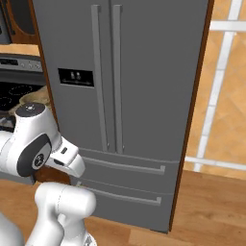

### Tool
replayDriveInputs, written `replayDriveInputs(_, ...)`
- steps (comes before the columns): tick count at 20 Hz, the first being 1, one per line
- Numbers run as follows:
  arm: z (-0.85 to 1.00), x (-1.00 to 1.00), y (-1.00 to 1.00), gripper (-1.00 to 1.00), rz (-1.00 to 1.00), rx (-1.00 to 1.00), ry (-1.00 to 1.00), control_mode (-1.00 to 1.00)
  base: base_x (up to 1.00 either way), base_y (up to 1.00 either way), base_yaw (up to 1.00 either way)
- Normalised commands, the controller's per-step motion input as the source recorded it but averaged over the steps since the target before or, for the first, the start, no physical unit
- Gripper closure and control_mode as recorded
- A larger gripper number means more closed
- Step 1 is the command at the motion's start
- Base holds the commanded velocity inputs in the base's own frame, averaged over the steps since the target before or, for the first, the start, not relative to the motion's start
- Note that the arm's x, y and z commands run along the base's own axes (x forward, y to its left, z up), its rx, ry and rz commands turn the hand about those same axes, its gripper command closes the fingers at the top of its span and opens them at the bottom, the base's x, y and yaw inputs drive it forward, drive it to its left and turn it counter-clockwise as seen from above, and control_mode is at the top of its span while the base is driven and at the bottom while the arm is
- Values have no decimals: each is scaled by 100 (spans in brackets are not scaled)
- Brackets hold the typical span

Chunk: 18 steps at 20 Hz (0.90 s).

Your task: Grab a lemon wedge from the fridge and one ice cube from the ice bowl, and put them in the glass of lemonade.

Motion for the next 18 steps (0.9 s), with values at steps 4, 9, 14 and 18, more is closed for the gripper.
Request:
replayDriveInputs(4,0,0,0,-100,0,0,0,100,32,0,-3)
replayDriveInputs(9,0,10,0,-100,-7,0,0,-100,10,0,-6)
replayDriveInputs(14,0,5,12,-100,-3,0,0,-100,0,0,0)
replayDriveInputs(18,69,-11,6,-100,-2,-1,-36,-100,0,0,0)
